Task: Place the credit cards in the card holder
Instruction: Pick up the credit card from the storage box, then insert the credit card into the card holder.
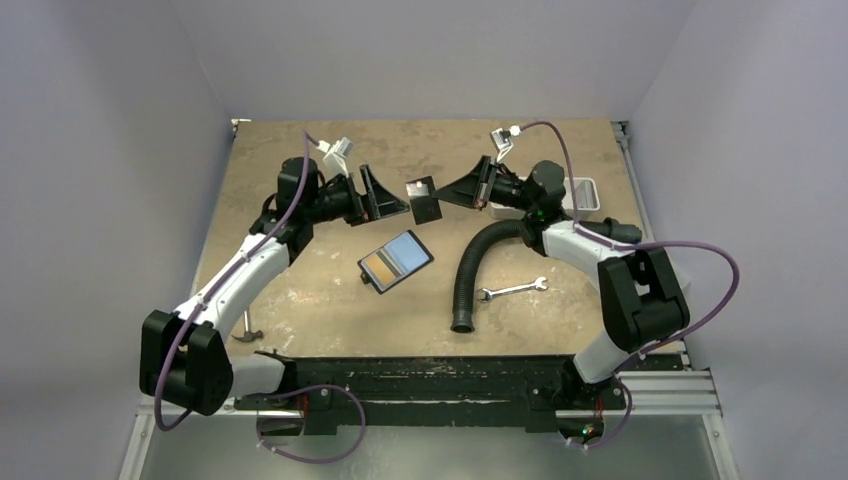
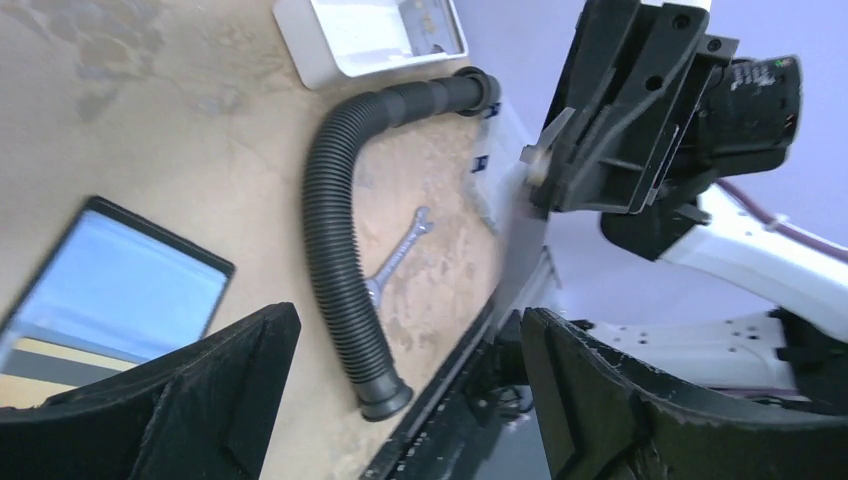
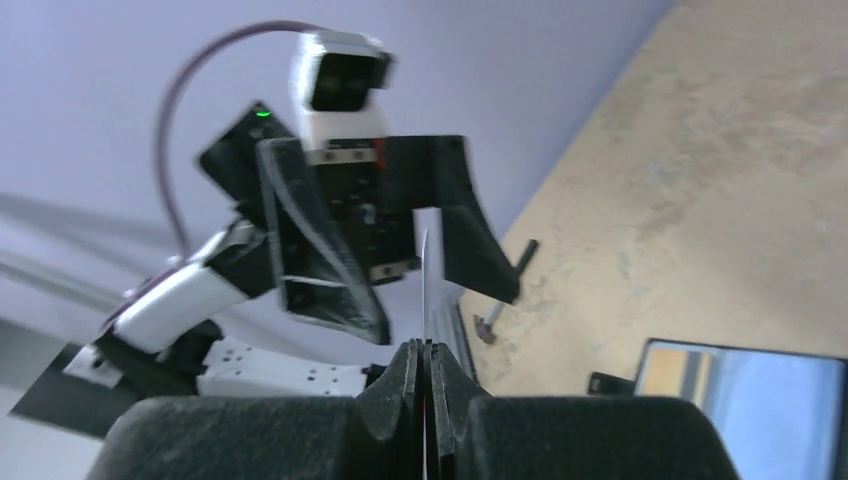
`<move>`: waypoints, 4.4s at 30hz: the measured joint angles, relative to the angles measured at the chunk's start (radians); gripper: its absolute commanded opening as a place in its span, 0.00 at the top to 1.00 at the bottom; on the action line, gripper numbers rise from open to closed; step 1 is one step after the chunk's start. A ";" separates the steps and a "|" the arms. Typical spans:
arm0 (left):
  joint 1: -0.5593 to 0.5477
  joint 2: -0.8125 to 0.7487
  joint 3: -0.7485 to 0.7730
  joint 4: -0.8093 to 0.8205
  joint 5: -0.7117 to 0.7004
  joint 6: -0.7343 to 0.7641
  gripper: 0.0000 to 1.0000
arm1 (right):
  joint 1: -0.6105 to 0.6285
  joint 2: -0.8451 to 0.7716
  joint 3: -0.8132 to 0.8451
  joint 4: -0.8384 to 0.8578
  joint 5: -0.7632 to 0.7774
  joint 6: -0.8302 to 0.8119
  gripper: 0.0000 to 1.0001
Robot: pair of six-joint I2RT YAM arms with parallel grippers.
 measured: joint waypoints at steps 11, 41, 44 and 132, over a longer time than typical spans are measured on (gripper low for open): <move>0.015 -0.005 -0.231 0.594 0.176 -0.460 0.47 | 0.002 0.097 -0.082 0.595 -0.079 0.422 1.00; -0.003 0.080 -0.090 -0.091 -0.261 -0.112 1.00 | 0.082 0.111 0.339 -0.735 0.210 -0.595 0.68; 0.008 0.124 -0.195 -0.041 -0.250 -0.154 1.00 | 0.142 0.220 0.396 -0.820 0.232 -0.695 0.79; 0.053 0.433 -0.401 0.510 0.021 -0.339 1.00 | 0.196 0.491 0.382 -0.871 0.296 -0.795 1.00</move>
